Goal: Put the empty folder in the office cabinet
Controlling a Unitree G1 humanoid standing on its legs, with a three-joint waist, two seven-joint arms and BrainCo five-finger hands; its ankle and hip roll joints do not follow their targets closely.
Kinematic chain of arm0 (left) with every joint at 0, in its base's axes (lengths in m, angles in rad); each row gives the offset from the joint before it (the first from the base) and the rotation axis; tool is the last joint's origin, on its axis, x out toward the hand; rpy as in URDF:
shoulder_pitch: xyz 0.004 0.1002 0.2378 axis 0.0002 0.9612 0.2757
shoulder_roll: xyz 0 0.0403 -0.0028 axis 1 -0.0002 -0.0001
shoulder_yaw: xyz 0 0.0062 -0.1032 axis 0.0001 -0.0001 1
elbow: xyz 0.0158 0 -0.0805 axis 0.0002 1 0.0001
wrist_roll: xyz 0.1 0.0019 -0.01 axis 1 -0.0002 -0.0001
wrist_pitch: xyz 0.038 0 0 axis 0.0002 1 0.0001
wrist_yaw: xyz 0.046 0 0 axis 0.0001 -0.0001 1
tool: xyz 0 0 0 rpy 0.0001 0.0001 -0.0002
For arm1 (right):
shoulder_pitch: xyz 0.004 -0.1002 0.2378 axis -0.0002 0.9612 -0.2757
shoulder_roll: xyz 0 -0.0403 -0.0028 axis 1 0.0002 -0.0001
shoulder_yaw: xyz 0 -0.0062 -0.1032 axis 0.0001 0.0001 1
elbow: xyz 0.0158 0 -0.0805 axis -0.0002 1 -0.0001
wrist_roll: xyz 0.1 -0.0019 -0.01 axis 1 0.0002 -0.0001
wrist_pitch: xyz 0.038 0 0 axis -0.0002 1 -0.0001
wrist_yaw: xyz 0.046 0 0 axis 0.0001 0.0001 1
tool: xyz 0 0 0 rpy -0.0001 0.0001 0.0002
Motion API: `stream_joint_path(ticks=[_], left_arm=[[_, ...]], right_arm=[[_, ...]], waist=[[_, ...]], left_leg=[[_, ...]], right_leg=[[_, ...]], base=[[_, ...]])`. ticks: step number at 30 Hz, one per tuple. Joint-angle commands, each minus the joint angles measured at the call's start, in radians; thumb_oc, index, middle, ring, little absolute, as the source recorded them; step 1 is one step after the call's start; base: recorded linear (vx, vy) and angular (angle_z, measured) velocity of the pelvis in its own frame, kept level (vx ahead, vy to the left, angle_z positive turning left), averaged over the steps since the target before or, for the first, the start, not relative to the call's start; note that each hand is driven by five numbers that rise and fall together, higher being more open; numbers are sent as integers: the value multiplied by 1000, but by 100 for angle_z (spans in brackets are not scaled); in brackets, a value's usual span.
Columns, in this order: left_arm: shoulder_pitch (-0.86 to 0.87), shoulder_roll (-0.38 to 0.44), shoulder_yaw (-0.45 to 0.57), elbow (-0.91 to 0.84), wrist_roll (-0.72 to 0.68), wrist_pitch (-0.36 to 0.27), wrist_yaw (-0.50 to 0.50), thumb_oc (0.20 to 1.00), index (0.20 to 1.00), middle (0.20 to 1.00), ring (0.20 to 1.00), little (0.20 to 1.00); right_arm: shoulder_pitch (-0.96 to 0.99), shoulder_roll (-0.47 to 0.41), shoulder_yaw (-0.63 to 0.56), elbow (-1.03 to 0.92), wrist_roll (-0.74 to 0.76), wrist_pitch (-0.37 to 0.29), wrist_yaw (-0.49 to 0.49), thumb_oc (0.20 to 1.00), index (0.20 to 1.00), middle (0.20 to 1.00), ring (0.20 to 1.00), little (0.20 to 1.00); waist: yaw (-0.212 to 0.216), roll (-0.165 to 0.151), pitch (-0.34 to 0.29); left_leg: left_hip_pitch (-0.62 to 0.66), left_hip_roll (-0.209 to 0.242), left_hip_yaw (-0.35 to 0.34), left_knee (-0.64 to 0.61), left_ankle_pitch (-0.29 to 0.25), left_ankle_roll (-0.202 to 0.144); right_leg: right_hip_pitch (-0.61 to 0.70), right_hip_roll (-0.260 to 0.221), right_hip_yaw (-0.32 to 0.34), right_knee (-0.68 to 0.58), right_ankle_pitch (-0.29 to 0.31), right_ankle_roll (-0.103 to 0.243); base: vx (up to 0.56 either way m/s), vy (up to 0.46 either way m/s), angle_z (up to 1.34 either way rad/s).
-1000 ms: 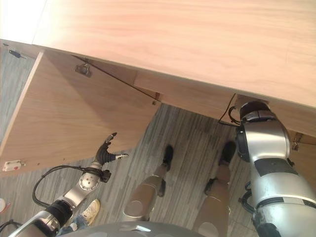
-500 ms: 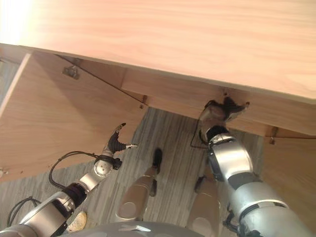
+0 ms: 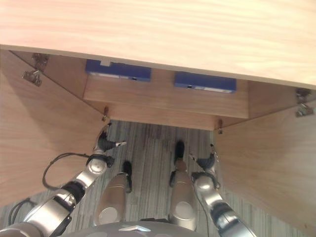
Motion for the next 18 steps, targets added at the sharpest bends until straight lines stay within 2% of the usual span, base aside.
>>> stream_joint_path(ticks=[1,2,5,7,8,9,10,14,16,18], left_arm=[[133,59,20,-14,-5,-13,-111,1000,1000,1000,1000,1000],[167,66,33,1,-9,-13,-141,1000,1000,1000,1000,1000],[232,49,70,62,-27,-2,-216,1000,1000,1000,1000,1000],[272,33,85,87,-46,3,-260,1000,1000,1000,1000,1000],[292,19,89,99,-61,7,-276,1000,1000,1000,1000,1000],[292,19,90,99,-61,6,-276,1000,1000,1000,1000,1000],[312,1,102,135,-49,12,-287,1000,1000,1000,1000,1000],[319,-28,124,217,-9,31,-282,1000,1000,1000,1000,1000],[311,-43,143,258,-6,38,-271,1000,1000,1000,1000,1000],[304,-48,152,271,-9,41,-265,1000,1000,1000,1000,1000]], right_arm=[[-16,-65,-28,-10,-85,-1,152,1000,1000,1000,1000,1000],[24,-71,-35,0,-79,-1,191,1000,1000,1000,1000,1000],[91,-81,-33,49,-96,16,281,1000,1000,1000,1000,1000],[135,-93,-43,37,-85,9,327,1000,1000,1000,1000,1000],[141,-92,-36,60,-97,13,338,1000,1000,1000,1000,1000],[141,-92,-35,60,-97,13,338,1000,1000,1000,1000,1000],[155,-90,-30,94,-123,17,349,1000,1000,1000,1000,1000],[199,-34,-68,231,-137,22,343,1000,1000,1000,1000,1000],[200,-2,-81,311,-140,25,328,1000,1000,1000,1000,1000],[196,12,-88,341,-139,27,319,1000,1000,1000,1000,1000]], waist=[[21,-2,-28],[13,-16,-41],[3,-17,-75],[-9,-13,-96],[-13,-3,-102],[-17,-9,-104],[-14,13,-117],[-9,27,-180],[-2,32,-212],[1,34,-226]], left_leg=[[80,-4,-26,-64,-81,-12],[81,-20,-24,-64,-77,-5],[127,-27,-4,-83,-84,12],[166,-26,14,-119,-67,17],[188,-17,27,-157,-43,19],[187,-24,26,-164,-35,20],[219,-6,54,-229,0,24],[246,0,109,-366,94,38],[251,12,145,-400,119,40],[248,18,162,-414,136,40]], right_leg=[[16,-140,24,-48,146,93],[22,-154,23,-49,159,97],[39,-150,10,-52,205,103],[44,-149,-11,-48,237,110],[43,-144,-33,-36,234,110],[41,-151,-32,-35,236,111],[54,-131,-67,7,193,102],[126,-80,-80,119,94,85],[160,-59,-83,174,41,73],[168,-55,-86,199,28,67]], base=[[22,117,-9],[47,120,2],[83,120,9],[40,146,-15],[-2,94,-36],[-72,177,-50],[-109,180,-54],[-153,130,-69],[-120,51,-86],[-67,10,-43]])
